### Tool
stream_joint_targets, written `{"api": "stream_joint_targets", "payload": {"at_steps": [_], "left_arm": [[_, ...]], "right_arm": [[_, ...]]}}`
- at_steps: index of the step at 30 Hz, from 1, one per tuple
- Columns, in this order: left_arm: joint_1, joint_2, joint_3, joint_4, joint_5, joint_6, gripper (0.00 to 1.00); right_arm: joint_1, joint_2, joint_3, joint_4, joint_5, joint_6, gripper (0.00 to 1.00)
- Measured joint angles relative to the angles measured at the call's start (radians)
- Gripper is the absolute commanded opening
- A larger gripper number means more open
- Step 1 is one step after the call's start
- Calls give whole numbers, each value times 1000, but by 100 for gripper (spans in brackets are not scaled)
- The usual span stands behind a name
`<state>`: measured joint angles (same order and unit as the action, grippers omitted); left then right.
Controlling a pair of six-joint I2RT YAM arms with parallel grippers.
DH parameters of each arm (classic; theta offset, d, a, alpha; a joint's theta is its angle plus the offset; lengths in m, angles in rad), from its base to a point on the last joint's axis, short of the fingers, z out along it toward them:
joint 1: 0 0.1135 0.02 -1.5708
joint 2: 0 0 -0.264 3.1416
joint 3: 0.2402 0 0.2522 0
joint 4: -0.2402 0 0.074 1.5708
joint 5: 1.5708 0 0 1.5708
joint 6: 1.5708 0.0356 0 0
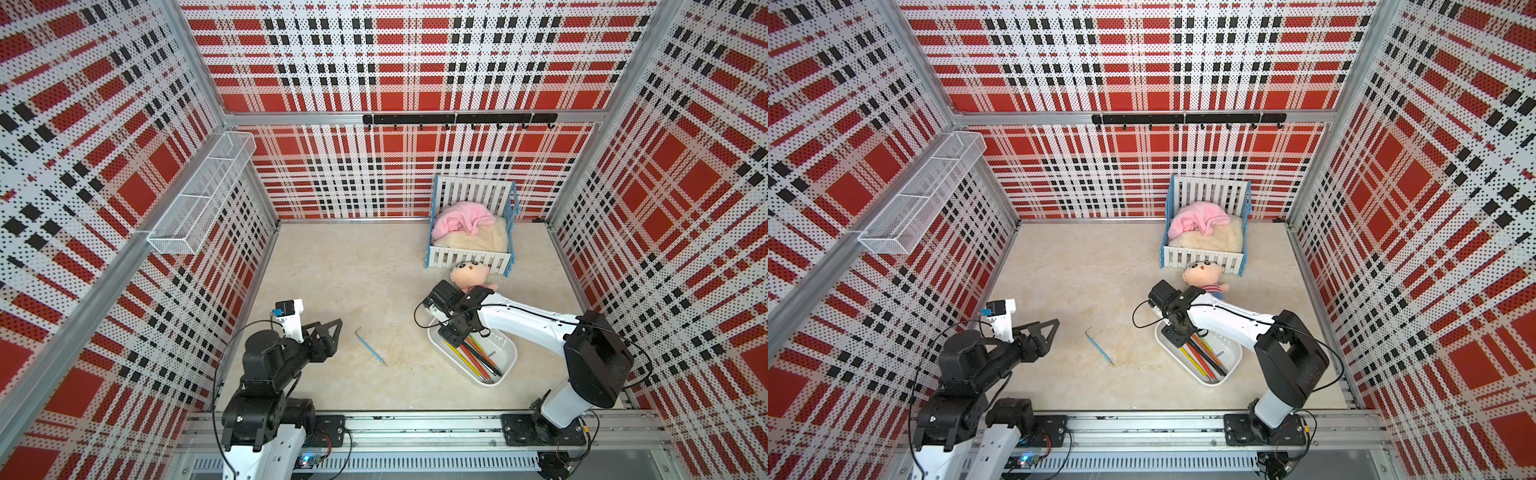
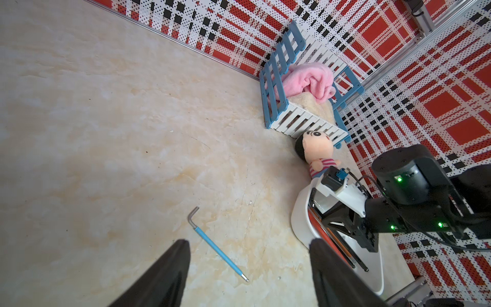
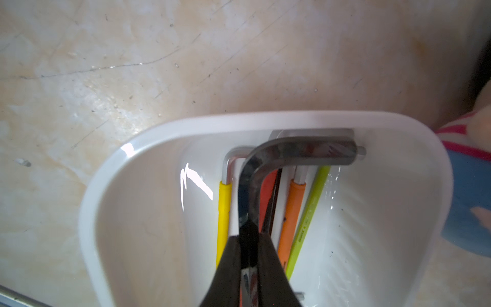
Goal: Put the hex key on the desktop into the storage box
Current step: Place the Allen key in the storage box.
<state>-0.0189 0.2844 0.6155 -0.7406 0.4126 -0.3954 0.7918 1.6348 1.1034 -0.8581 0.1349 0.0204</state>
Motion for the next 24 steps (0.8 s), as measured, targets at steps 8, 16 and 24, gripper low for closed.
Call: {"api": "stream_joint_targets", "payload": {"at_steps": [8, 16, 24], "left_arm": [[0, 0, 0, 0, 0, 0, 76], [1, 0, 0, 0, 0, 0, 76], [1, 0, 0, 0, 0, 0, 76]], "right_arm": [[0, 50, 0, 20, -4, 3, 0], [0, 83, 14, 13, -5, 20, 11], [0, 92, 61, -8, 0, 53, 30]]}}
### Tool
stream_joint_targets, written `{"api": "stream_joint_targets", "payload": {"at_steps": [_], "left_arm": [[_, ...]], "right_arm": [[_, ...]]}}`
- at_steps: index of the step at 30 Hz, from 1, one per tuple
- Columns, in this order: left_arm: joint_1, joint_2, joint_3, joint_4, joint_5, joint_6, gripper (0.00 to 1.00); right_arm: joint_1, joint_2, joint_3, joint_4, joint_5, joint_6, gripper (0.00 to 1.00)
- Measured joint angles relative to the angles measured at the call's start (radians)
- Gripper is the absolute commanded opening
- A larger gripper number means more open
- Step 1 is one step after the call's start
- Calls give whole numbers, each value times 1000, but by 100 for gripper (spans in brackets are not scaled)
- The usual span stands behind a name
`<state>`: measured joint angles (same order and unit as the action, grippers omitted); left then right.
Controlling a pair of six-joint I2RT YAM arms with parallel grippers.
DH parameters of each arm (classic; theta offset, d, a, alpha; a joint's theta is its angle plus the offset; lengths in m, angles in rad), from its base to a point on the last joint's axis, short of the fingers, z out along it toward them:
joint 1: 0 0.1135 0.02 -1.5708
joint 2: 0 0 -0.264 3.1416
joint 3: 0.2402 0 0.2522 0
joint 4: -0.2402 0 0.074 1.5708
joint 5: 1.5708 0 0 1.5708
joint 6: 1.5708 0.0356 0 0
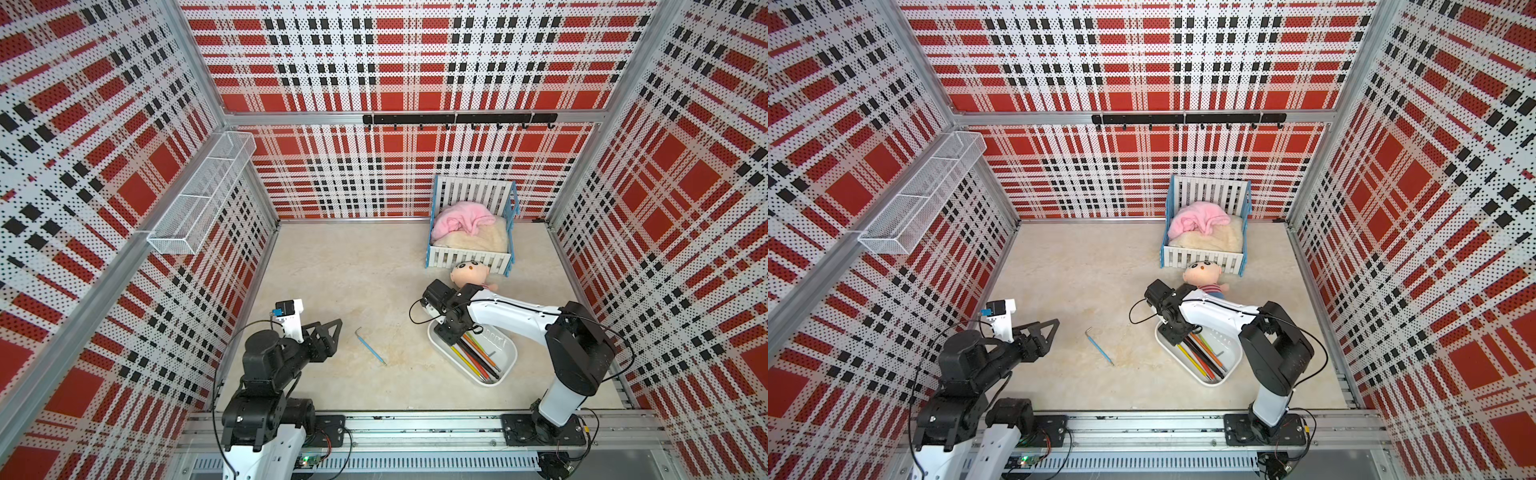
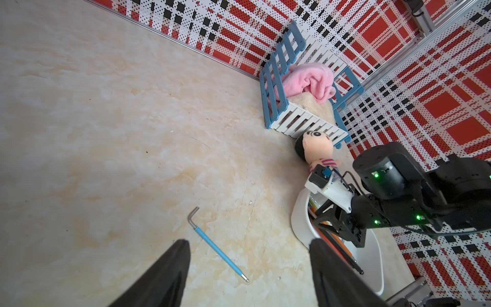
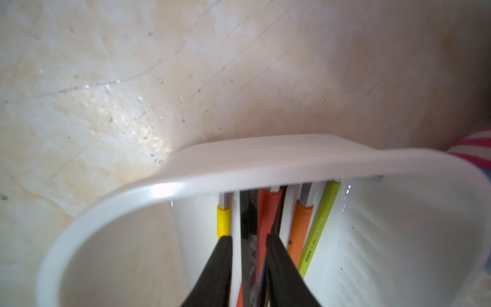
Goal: Put the hex key on the desktop into the storage box
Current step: Place the Allen key in the storage box.
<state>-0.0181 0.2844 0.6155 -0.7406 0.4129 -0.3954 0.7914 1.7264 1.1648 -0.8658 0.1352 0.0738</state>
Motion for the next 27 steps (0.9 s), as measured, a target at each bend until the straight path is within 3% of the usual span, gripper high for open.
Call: {"api": "stream_joint_targets", "payload": {"at_steps": [16, 27], "left_arm": [[5, 0, 0, 0, 0, 0, 76], [7, -1, 0, 0, 0, 0, 76]], "right_arm": [[5, -10, 119, -28, -7, 50, 36], [154, 88, 388, -7, -55, 163, 39]]}}
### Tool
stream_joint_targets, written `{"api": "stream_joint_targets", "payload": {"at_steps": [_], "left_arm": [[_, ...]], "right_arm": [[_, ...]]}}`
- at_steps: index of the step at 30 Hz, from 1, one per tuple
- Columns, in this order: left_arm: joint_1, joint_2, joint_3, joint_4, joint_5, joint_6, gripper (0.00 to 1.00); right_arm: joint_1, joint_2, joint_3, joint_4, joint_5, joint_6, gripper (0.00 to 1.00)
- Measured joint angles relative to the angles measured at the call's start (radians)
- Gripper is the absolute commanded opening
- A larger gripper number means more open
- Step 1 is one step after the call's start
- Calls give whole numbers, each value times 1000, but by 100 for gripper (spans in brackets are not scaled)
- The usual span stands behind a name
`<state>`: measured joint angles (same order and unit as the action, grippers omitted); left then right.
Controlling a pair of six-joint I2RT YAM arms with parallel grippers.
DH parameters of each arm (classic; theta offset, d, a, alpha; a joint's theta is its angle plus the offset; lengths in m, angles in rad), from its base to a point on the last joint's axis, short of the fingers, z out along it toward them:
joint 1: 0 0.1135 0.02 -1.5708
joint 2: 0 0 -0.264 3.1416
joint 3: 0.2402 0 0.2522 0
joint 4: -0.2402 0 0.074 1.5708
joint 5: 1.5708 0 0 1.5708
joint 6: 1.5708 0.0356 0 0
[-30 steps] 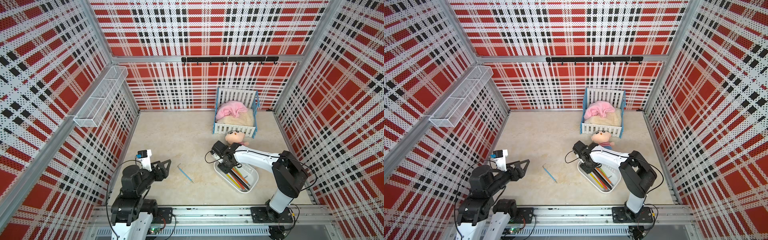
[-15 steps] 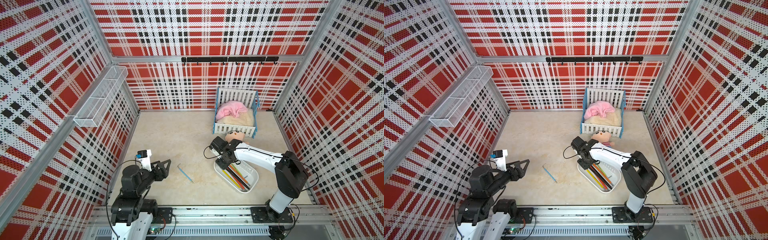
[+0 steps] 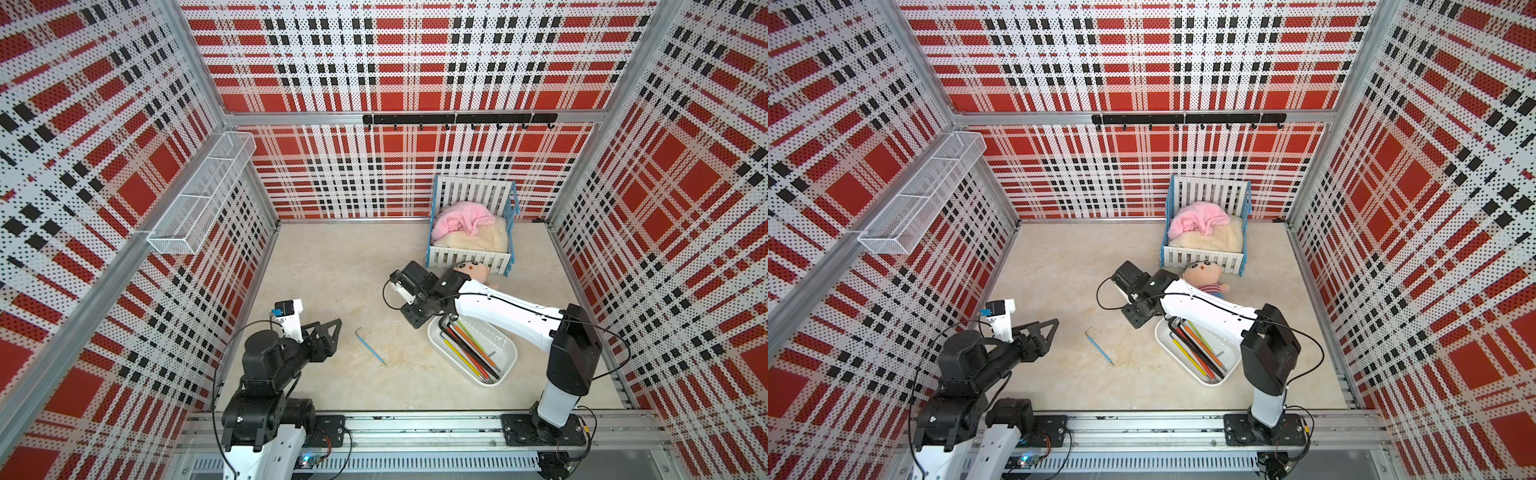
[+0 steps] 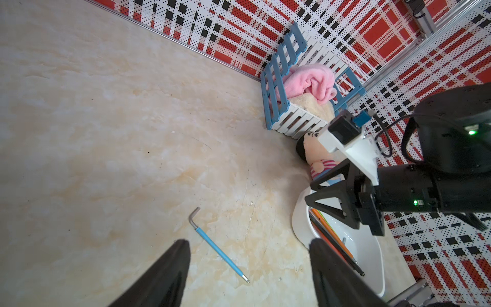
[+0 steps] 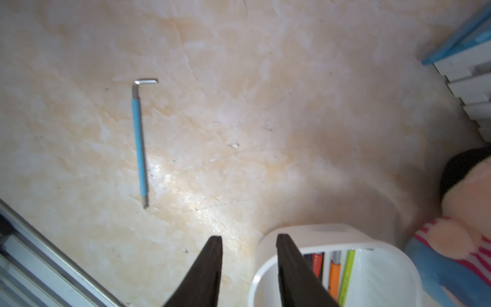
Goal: Put the hex key on the desktop into the storage box
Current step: Place the Allen key in the storage box, then pick up the Allen key from the center of the board.
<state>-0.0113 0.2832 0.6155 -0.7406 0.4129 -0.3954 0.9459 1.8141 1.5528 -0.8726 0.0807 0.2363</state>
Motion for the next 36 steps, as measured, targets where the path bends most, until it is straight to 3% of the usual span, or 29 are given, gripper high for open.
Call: {"api": "stream_joint_targets", "payload": {"at_steps": [8, 19, 36], "left_arm": [[4, -6, 0, 0, -1, 0, 76], [13, -29, 0, 0, -3, -1, 76], [17, -45, 0, 0, -19, -4, 75]], "right_arm": [[76, 187, 167, 11, -61, 57, 39], [95, 373, 357, -8, -130, 92, 38], [170, 610, 620, -177, -120, 100, 32]]}}
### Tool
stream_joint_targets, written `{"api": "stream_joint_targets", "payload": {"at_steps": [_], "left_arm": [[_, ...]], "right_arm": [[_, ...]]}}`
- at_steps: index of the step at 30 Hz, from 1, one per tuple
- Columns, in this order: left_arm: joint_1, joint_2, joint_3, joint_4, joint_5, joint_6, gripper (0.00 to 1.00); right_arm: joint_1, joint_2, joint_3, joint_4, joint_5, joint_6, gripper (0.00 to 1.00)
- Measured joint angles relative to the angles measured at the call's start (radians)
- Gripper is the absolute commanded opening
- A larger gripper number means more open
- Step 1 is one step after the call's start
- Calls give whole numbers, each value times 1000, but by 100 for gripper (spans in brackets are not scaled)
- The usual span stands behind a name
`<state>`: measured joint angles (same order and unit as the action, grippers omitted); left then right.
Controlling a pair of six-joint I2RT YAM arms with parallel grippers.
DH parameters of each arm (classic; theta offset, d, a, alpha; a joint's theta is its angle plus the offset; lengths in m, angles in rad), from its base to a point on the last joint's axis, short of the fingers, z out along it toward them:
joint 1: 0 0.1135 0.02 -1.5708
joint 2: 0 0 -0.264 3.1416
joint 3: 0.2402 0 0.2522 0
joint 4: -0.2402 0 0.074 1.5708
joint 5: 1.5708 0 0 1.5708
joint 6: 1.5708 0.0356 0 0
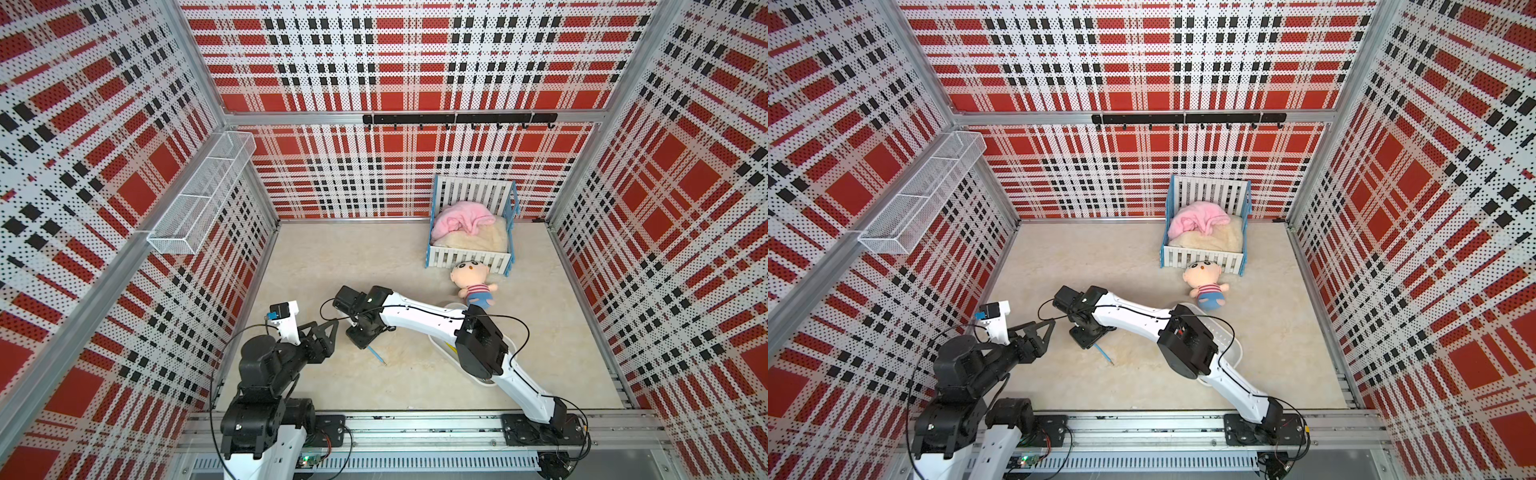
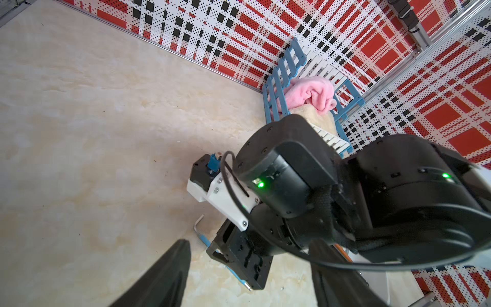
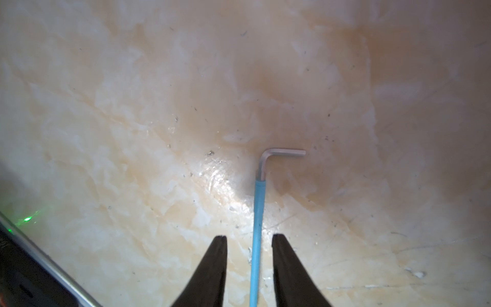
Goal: Put the hex key on the desktop into the storage box
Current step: Pick up the Allen key from the center of the board.
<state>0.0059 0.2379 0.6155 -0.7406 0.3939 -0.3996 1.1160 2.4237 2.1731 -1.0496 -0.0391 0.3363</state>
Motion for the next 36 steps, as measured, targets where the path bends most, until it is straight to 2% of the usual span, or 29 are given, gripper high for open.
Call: {"api": "stream_joint_targets", "payload": {"at_steps": [18, 28, 31, 36], "left_arm": [[5, -2, 0, 0, -2, 0, 76], [7, -2, 0, 0, -2, 0, 76], [8, -2, 0, 0, -2, 0, 76], [11, -2, 0, 0, -2, 0, 76]], "right_arm": [[24, 140, 173, -164, 99, 7, 26], [29, 171, 228, -199, 108, 24, 10], [29, 175, 237, -207, 110, 28, 1], [29, 175, 239, -207, 111, 32, 0]]}}
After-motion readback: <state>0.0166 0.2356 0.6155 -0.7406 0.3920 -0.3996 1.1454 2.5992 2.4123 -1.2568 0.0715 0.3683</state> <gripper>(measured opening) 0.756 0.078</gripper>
